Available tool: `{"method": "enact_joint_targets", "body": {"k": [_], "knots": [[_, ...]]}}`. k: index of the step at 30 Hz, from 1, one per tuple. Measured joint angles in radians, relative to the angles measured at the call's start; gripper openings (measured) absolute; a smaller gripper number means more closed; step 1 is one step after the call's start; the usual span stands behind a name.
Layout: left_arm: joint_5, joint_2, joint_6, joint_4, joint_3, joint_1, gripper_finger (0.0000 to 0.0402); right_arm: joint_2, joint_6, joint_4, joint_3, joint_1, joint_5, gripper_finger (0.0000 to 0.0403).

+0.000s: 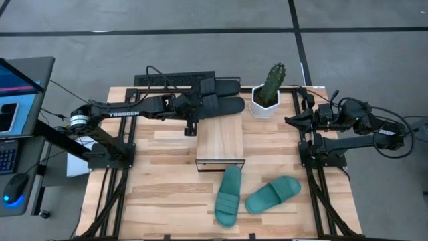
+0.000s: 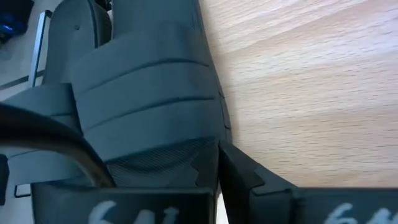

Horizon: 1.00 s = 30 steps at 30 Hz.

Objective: Pick and place slides into the shelf
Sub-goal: Adjust the black slipper, then put the left green slipper on the shelf

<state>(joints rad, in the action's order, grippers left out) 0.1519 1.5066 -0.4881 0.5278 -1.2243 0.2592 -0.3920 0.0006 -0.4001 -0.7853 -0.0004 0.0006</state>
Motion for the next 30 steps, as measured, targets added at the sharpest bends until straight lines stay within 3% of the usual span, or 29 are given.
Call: {"method": "enact_joint_targets", "body": {"k": [10,19,23,30], "knots": [[0.174,-0.089,0.039,-0.021,0.000,-0.015,0.0000,0.000,0.000,0.000,0.000,0.000,0.000,0.0000],[0.118,-0.370,0.278,-0.085,0.021,-0.068,0.0000,0.000,0.000,0.000,0.000,0.000,0.000,0.0000],[0.115,-0.537,0.385,-0.164,0.146,-0.102,0.0000,0.000,0.000,0.000,0.000,0.000,0.000,0.0000],[0.091,-0.829,0.534,-0.398,0.521,-0.184,0.0000,0.000,0.000,0.000,0.000,0.000,0.000,0.0000]]}}
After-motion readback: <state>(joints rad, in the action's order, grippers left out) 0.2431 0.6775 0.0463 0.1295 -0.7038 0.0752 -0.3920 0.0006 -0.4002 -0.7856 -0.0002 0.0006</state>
